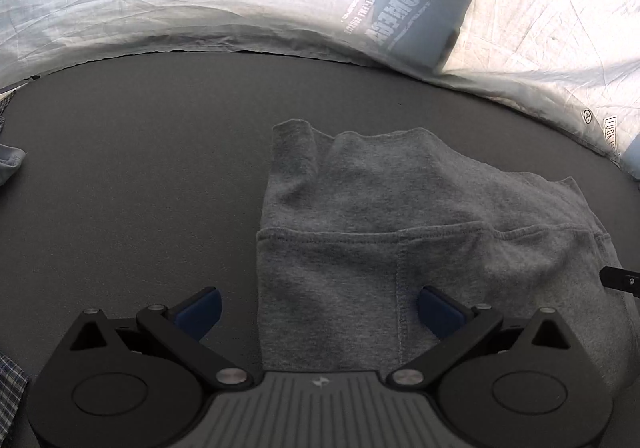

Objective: Fold clothes

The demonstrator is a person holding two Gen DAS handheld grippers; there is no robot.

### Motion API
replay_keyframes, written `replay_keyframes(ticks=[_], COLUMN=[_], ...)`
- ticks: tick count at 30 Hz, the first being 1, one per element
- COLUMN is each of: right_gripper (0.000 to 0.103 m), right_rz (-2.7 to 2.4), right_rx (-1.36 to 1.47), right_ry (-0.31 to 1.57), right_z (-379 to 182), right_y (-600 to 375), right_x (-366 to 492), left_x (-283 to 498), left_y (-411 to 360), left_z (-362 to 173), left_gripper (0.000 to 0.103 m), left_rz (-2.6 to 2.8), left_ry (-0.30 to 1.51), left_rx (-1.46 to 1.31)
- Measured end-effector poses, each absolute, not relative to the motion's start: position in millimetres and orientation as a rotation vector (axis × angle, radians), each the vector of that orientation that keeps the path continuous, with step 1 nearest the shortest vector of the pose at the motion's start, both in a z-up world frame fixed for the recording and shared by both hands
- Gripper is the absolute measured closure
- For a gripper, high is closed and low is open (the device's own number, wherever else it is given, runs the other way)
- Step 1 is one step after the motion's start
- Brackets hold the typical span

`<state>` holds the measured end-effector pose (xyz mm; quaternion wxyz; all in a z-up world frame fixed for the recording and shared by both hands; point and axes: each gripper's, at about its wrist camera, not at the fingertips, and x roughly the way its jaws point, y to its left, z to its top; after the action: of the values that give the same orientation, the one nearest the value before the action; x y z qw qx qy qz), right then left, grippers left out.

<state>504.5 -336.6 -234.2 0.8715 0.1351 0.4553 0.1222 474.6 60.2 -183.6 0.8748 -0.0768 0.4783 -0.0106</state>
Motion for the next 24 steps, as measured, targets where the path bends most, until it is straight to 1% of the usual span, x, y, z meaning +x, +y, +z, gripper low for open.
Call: replay_keyframes(ticks=[5, 7, 12, 19, 22, 24], right_gripper=[0.012, 0.01, 0.006, 0.004, 0.001, 0.001], right_rz=[0.271, 0.272, 0.288, 0.352, 0.381, 0.398], right_rx=[0.329, 0.344, 0.362, 0.419, 0.456, 0.537], right_ry=[0.972, 0.969, 0.97, 0.98, 0.977, 0.98], right_z=[-240.8, -241.8, -241.9, -242.2, -243.3, -247.0], right_y=[-340.2, -341.0, -342.0, -337.4, -328.8, -328.3], right_x=[508.9, 508.7, 510.4, 515.1, 516.1, 516.3], left_x=[479.1, 480.4, 480.3, 483.6, 484.0, 485.2], left_y=[68.3, 71.7, 73.0, 66.3, 60.0, 59.3], left_z=[-195.3, -199.2, -199.8, -199.5, -200.2, -201.7], left_gripper=[0.0, 0.0, 0.0, 0.0, 0.0, 0.0], left_rz=[-0.043, -0.051, -0.08, -0.256, -0.309, -0.342], left_ry=[1.044, 1.058, 1.056, 1.091, 1.097, 1.095], left_rx=[-0.263, -0.294, -0.294, -0.277, -0.275, -0.329])
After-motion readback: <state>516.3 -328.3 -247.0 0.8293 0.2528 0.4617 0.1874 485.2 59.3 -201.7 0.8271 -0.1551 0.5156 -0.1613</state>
